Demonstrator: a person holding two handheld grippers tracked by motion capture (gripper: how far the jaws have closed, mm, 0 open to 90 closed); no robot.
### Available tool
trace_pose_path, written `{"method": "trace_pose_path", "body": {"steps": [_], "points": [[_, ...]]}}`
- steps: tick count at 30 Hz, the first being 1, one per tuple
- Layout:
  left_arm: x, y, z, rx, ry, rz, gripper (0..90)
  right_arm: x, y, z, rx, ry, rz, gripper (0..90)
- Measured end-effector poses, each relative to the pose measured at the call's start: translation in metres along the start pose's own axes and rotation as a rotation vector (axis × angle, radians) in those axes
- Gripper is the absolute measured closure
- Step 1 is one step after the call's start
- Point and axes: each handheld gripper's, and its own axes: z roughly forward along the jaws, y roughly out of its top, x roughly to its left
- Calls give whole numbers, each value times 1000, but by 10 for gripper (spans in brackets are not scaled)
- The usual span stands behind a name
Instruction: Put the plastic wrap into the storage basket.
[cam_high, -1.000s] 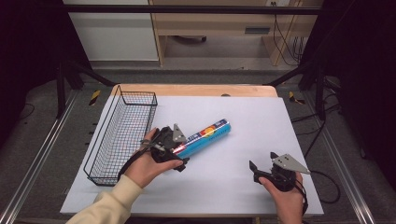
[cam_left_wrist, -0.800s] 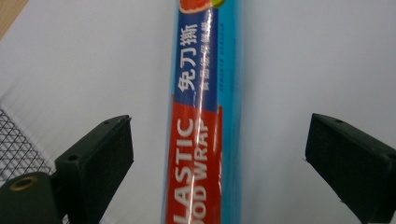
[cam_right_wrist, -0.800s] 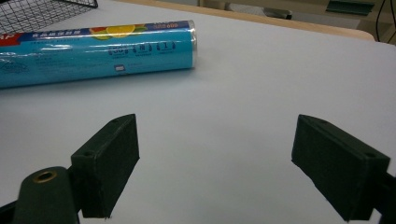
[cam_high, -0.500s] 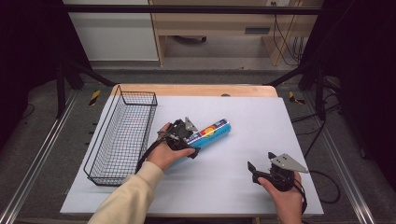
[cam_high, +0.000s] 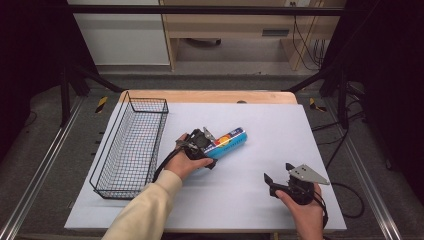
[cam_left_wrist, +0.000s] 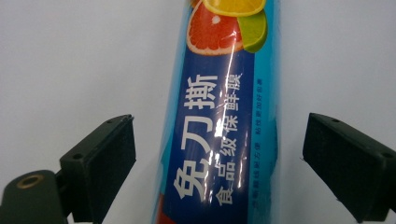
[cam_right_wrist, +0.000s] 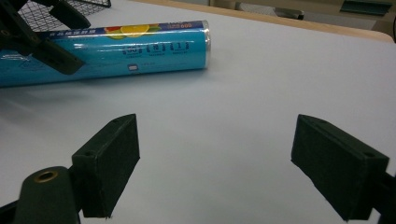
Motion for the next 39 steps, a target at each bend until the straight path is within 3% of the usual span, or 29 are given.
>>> {"method": "trace_pose_path", "body": {"steps": [6, 20, 25, 39], "points": [[3, -1, 5, 44, -7, 8, 124, 1, 0, 0, 4, 7, 1, 155], [3, 5, 13, 73, -35, -11, 166, 1, 0, 1, 9, 17, -3, 158], [4, 6, 14, 82, -45, -18, 228, 1, 0, 1, 10, 19, -3, 161], [4, 11, 21, 139, -20, -9, 275, 3, -1, 3, 21, 35, -7, 161]]}}
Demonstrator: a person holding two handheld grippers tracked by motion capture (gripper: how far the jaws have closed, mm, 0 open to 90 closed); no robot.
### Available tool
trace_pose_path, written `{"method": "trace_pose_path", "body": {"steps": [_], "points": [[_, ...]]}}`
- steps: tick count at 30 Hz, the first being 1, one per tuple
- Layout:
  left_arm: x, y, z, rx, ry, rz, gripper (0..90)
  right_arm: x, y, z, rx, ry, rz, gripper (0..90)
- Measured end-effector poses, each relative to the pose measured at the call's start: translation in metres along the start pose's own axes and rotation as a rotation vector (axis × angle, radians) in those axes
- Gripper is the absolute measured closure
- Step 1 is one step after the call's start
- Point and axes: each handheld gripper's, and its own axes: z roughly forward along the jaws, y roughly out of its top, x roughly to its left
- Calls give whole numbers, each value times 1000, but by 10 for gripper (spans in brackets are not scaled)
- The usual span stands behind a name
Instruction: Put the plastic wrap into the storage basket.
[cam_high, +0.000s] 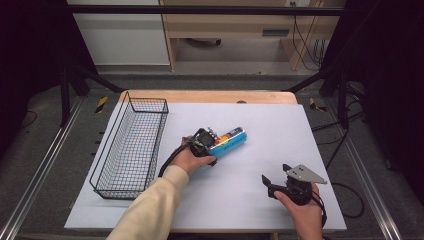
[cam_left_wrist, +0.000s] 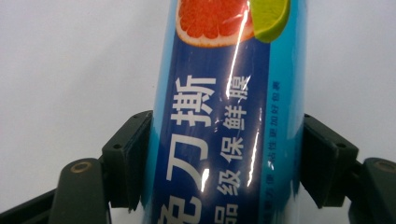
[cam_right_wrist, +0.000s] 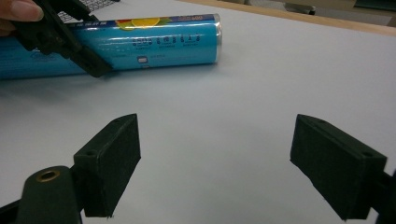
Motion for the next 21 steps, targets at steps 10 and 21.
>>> {"method": "trace_pose_path", "body": {"steps": [10, 21], "points": [[-3, 1, -1, 14, 18, 21, 298, 0, 0, 0, 3, 2, 2, 164], [-4, 1, -9, 13, -23, -2, 315, 0, 0, 1, 3, 6, 2, 166]]}}
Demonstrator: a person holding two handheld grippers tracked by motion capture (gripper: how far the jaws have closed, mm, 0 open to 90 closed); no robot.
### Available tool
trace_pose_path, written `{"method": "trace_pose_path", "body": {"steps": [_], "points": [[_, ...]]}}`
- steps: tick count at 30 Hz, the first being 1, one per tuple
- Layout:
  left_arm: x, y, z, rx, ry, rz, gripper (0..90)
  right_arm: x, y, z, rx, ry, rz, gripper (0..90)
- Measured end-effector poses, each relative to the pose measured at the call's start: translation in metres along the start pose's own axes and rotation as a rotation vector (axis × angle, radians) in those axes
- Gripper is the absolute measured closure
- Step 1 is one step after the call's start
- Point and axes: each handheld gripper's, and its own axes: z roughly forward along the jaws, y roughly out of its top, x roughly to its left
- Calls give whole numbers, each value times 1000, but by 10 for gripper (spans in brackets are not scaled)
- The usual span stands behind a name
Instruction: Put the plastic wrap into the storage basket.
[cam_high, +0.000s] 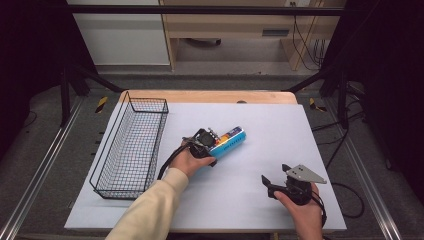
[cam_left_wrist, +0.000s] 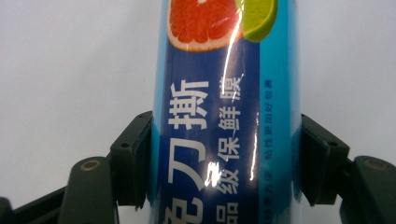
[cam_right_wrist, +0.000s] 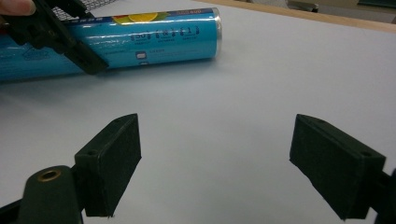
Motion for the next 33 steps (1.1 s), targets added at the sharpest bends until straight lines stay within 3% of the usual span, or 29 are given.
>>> {"method": "trace_pose_path", "body": {"steps": [7, 24, 33], "points": [[-1, -2, -12, -22, -7, -8, 318, 0, 0, 0, 8, 2, 2, 166], [-8, -9, -93, -88, 71, 6, 320, 1, 0, 1, -1, 13, 10, 167], [-9, -21, -122, -96, 107, 1, 320, 1, 0, 0, -15, 4, 23, 166]]}}
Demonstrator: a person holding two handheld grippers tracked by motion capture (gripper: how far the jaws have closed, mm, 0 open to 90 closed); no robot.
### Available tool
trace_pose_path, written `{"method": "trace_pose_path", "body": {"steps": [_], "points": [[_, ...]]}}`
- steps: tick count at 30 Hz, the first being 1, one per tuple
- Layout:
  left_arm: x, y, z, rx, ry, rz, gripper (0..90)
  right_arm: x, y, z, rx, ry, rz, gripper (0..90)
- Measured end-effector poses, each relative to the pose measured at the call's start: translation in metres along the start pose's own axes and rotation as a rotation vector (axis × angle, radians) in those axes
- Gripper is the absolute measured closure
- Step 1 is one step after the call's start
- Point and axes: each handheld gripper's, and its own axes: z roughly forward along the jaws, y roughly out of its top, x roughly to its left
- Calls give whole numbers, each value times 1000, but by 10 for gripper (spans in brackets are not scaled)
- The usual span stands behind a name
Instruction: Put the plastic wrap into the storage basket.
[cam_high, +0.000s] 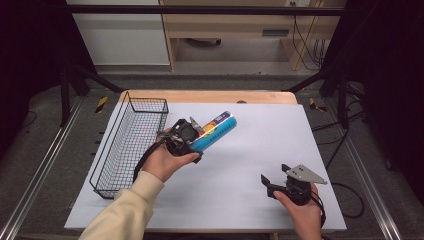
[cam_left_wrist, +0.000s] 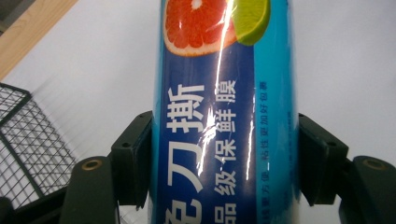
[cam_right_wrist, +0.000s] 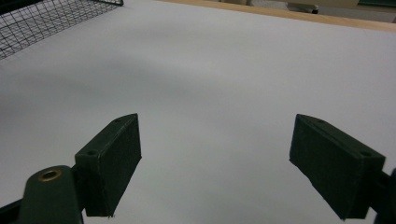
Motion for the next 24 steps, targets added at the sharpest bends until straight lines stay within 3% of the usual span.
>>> {"method": "trace_pose_path", "body": {"steps": [6, 9, 17, 24], "points": [[3, -1, -11, 16, 17, -9, 320, 1, 0, 0, -12, 3, 10, 165], [6, 0, -17, 10, 37, -43, 320, 3, 0, 1, -10, 8, 1, 165], [11, -6, -31, 23, 91, -77, 320, 5, -2, 2, -13, -5, 7, 157], [12, -16, -50, 41, 137, -114, 321, 11, -4, 4, 0, 48, -23, 125]]}}
